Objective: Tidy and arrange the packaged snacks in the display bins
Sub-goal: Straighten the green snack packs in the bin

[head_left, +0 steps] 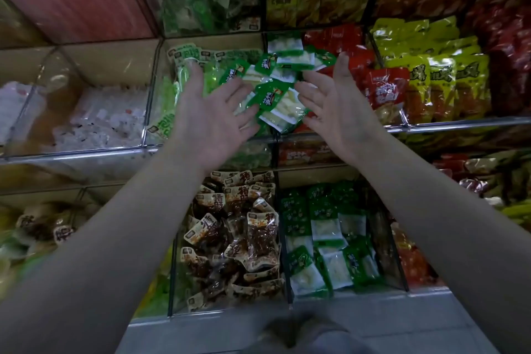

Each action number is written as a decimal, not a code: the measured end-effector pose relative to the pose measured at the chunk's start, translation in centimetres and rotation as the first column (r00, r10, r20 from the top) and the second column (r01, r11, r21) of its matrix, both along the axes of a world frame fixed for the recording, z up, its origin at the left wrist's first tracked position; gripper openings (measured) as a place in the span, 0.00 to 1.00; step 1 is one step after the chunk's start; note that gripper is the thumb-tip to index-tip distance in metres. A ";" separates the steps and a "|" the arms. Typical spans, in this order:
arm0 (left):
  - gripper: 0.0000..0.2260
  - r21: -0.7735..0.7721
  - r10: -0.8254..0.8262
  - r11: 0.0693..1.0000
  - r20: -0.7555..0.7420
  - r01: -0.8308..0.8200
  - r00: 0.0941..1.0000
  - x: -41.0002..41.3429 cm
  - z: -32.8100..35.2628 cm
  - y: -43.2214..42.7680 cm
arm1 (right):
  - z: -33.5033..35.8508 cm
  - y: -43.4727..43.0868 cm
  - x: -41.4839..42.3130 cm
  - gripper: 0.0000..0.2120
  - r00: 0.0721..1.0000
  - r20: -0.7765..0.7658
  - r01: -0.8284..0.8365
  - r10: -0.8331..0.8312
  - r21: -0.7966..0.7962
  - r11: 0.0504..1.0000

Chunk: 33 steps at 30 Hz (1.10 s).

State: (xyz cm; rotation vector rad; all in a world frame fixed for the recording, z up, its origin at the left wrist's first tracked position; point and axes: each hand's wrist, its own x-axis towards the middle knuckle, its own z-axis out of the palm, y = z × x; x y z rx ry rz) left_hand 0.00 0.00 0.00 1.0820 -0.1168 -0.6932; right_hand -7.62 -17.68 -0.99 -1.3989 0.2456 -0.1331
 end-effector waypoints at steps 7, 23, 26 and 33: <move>0.37 0.027 0.009 1.000 -0.051 -0.008 0.999 0.4 -0.6 -2.2 | -0.1 -1.5 1.9 0.34 0.998 -0.069 0.003 -0.006 -0.037 0.999; 0.26 0.289 0.093 0.955 -0.064 -0.070 0.994 1.5 -1.6 -6.1 | -1.2 -4.8 7.9 0.24 0.958 -0.277 -0.236 0.073 -0.619 0.749; 0.23 0.353 0.060 0.935 -0.073 -0.031 0.996 1.3 -1.5 -6.3 | -1.9 -4.7 8.8 0.26 0.961 -0.271 -0.239 0.060 -0.702 0.671; 0.28 0.214 0.174 0.965 -0.088 -0.152 0.981 1.4 -1.5 -6.6 | -2.7 -5.5 9.6 0.24 0.977 -0.194 -0.205 0.084 -0.768 0.607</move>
